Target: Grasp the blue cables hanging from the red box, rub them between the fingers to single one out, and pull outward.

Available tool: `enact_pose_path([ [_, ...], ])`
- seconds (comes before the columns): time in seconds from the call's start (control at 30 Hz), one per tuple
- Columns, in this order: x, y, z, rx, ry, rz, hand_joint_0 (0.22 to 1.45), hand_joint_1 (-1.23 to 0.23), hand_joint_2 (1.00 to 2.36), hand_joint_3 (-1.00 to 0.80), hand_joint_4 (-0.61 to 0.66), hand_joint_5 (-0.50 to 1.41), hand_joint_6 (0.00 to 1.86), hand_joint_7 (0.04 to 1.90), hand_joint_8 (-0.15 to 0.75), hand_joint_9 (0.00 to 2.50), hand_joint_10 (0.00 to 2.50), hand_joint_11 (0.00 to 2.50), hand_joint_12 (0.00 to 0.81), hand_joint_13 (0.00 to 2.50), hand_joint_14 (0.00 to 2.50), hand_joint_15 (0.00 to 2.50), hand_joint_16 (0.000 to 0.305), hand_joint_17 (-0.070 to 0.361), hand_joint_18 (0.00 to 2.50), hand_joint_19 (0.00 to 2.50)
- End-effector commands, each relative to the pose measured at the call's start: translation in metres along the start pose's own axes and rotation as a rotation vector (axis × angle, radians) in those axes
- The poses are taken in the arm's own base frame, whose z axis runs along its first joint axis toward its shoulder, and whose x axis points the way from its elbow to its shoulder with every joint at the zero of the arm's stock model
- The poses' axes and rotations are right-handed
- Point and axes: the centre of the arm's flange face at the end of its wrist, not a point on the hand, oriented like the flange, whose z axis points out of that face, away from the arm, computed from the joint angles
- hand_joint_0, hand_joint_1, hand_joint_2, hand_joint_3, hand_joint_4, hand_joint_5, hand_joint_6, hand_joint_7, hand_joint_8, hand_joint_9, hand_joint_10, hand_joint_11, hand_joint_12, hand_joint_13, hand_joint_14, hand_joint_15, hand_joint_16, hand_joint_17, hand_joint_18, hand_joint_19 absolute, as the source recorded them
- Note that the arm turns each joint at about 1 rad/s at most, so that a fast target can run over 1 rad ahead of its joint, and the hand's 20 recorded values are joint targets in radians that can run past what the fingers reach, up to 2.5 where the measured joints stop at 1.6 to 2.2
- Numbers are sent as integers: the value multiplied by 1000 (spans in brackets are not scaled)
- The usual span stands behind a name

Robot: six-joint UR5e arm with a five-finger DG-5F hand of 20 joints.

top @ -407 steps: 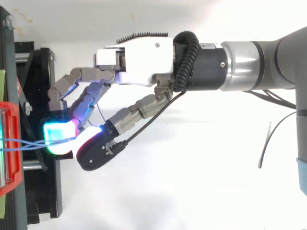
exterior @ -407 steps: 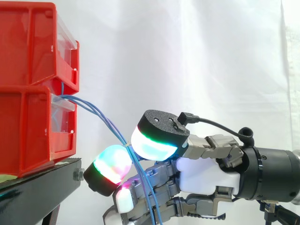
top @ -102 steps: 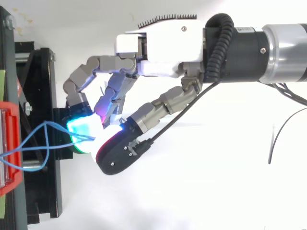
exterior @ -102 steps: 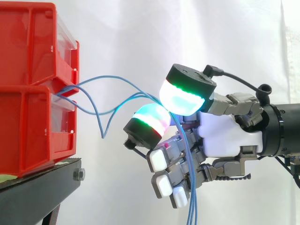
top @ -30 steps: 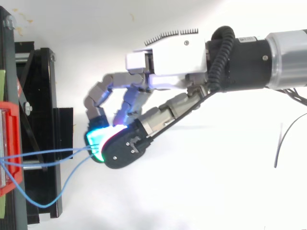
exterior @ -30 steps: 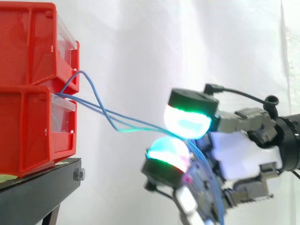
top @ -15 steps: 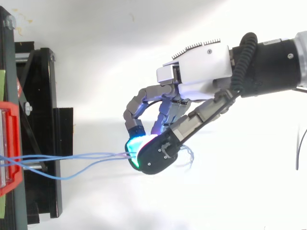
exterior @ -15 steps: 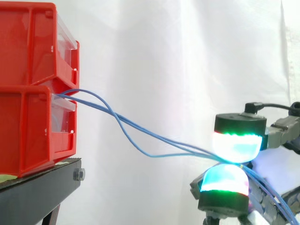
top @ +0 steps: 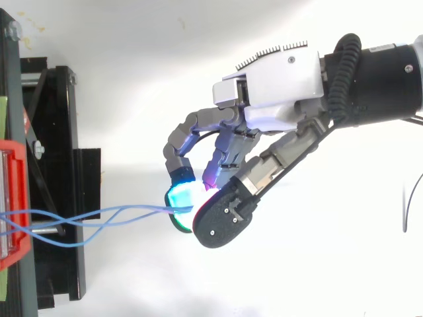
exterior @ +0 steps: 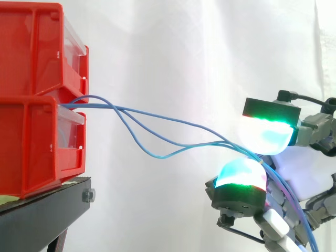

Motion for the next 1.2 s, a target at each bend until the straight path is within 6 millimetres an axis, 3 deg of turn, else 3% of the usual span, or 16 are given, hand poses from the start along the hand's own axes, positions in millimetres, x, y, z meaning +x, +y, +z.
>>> enact_pose_path([
  [0.0,0,0,0,0,-1,0,503,-792,1000,-500,120,-138,868,1103,278,958,12,434,382,864,21,611,48,107,747,640],
  [0.2,0,-1,0,2,0,-1,533,-852,1000,-500,103,-160,883,1108,271,877,12,440,377,838,22,614,47,107,725,652],
  [0.37,0,-1,0,1,-1,-3,614,-834,1016,-267,51,-154,892,1133,258,880,15,439,359,830,22,611,45,101,723,654],
  [0.63,1,-1,1,2,2,-4,603,-861,1017,-143,29,-169,867,1117,249,786,9,304,371,787,20,552,47,107,731,612],
  [0.93,0,1,0,-4,-5,-2,697,-949,1012,-329,71,-190,869,1016,231,703,10,332,364,738,19,539,46,105,701,557],
  [1.03,-1,0,0,-1,-7,0,667,-955,1000,-500,90,-186,878,1010,231,718,10,336,358,746,19,539,46,104,705,564],
  [1.17,0,1,0,-4,-5,1,572,-901,1000,-500,96,-172,873,1027,237,758,10,348,363,760,21,544,47,105,711,585],
])
